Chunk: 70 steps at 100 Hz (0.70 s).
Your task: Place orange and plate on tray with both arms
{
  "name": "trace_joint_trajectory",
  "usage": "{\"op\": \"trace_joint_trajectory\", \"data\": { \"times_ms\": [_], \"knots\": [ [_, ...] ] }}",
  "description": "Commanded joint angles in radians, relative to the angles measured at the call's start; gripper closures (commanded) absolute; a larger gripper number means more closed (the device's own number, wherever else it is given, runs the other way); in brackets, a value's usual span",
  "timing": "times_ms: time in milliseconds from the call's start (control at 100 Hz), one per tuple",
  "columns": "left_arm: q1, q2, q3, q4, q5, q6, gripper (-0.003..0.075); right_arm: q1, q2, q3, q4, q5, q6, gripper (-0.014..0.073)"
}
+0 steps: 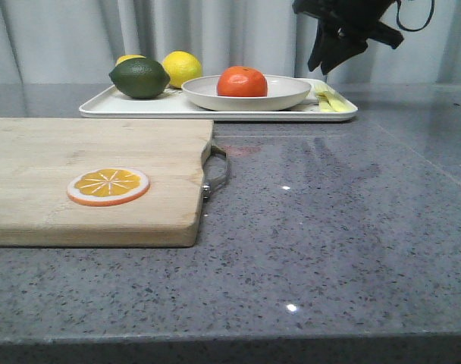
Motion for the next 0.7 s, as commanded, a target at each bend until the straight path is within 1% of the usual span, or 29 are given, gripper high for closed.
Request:
{"op": "trace_joint_trajectory", "data": {
  "times_ms": [0, 60, 70, 120, 270, 400, 520, 690],
  "knots": [
    [0.001, 0.003, -0.029, -0.004, -0.069, -0.005, 0.0739, -0.006, -0.106, -0.039, -0.001, 0.032, -0.018, 0.0549],
    [0.001, 0.003, -0.029, -0.004, -0.062, -0.005, 0.0739, -0.003, -0.117, -0.039, -0.007, 0.066, -0.025, 0.0666],
    [0.001, 0.003, -0.029, -0.004, -0.062, -0.005, 0.0739, -0.003, -0.12, -0.039, -0.008, 0.073, -0.025, 0.067],
    [0.001, 0.003, -0.029, -0.004, -0.06, -0.005, 0.0739, -0.002, -0.13, -0.038, -0.008, 0.093, -0.025, 0.0652],
    [0.001, 0.003, -0.029, -0.004, -0.06, -0.005, 0.0739, -0.002, -0.182, -0.026, -0.011, 0.137, -0.025, 0.0654],
    [0.001, 0.003, -0.029, -0.004, -0.06, -0.005, 0.0739, -0.002, -0.268, 0.026, -0.013, 0.141, -0.025, 0.0654],
    [0.001, 0.003, -0.029, -0.004, -0.06, -0.005, 0.0739, -0.002, -0.365, 0.115, -0.018, 0.136, -0.025, 0.0654],
    [0.001, 0.003, -0.029, -0.004, -0.06, -0.005, 0.0739, -0.002, -0.522, 0.29, -0.025, 0.087, -0.05, 0.0654]
  ]
}}
